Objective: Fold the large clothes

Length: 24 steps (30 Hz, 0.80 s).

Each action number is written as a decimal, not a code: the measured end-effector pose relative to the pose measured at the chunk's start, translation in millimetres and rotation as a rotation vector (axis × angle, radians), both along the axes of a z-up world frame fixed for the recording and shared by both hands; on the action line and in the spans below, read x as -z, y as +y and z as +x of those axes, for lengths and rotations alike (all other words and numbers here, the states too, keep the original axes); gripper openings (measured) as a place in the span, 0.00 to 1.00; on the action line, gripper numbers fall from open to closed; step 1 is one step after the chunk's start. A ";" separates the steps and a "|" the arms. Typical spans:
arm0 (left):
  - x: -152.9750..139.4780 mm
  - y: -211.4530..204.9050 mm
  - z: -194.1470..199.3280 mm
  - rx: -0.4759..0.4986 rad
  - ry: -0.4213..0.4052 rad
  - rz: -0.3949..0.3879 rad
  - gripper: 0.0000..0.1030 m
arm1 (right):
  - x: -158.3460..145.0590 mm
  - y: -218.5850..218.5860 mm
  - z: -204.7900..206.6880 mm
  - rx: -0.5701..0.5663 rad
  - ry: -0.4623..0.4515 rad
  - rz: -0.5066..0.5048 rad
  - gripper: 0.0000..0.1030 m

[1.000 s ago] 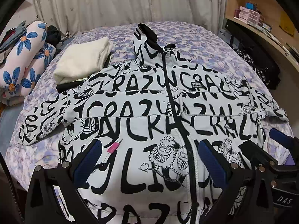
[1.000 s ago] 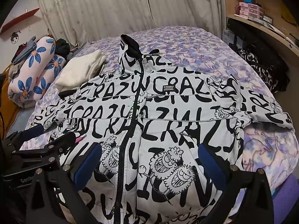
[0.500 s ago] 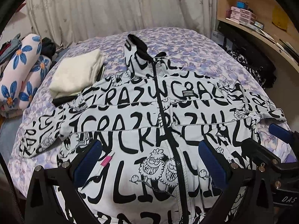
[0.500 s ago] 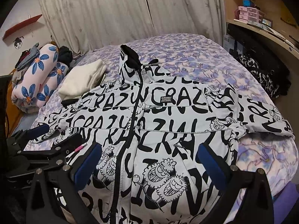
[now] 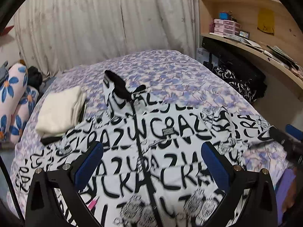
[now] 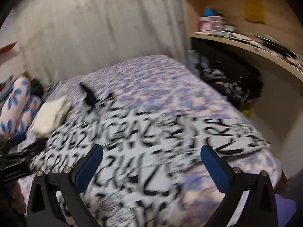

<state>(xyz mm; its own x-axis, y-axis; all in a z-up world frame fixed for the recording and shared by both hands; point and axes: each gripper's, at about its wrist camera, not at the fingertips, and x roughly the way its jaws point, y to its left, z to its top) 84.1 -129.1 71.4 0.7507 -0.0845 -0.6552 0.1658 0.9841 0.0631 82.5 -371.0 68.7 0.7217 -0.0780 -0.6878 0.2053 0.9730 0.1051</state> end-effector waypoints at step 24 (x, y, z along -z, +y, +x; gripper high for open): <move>123.4 -94.4 79.8 0.043 0.178 0.059 0.99 | 168.7 -272.2 54.3 0.562 0.317 0.481 0.14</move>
